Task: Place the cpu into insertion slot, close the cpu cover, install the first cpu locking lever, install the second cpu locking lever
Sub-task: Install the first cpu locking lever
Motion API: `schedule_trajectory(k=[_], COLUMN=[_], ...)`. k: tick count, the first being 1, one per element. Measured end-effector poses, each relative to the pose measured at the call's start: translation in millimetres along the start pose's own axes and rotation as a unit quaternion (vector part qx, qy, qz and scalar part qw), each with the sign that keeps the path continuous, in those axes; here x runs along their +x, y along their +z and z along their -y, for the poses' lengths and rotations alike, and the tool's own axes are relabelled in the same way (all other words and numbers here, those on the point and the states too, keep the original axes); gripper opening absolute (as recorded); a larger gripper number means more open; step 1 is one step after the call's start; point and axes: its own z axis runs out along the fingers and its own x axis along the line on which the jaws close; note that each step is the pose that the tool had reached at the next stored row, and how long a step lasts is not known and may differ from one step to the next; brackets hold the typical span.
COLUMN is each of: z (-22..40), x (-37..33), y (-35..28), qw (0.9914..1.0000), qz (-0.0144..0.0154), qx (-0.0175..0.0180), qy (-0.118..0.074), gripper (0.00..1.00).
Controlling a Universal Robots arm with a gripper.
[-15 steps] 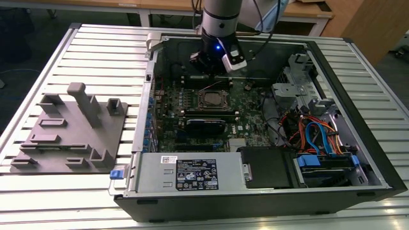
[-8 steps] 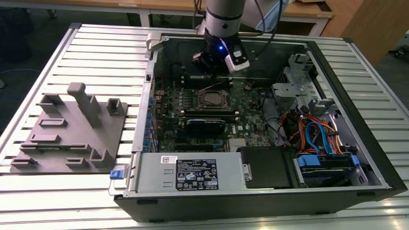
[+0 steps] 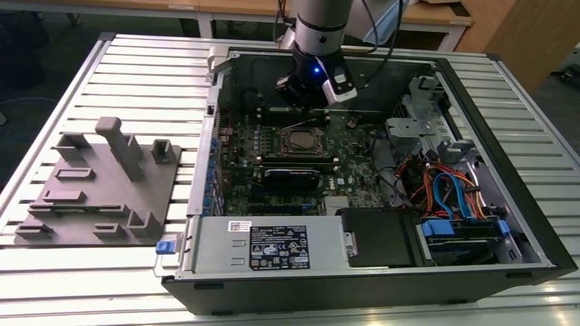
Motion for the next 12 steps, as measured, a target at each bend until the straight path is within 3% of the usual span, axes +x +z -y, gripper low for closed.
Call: schedule_trajectory(k=[12], z=[0.2], x=[-7.8], y=[7.5], qw=[1.0], qz=[0.0], qx=[0.0], qy=[0.0], gripper=[0.1])
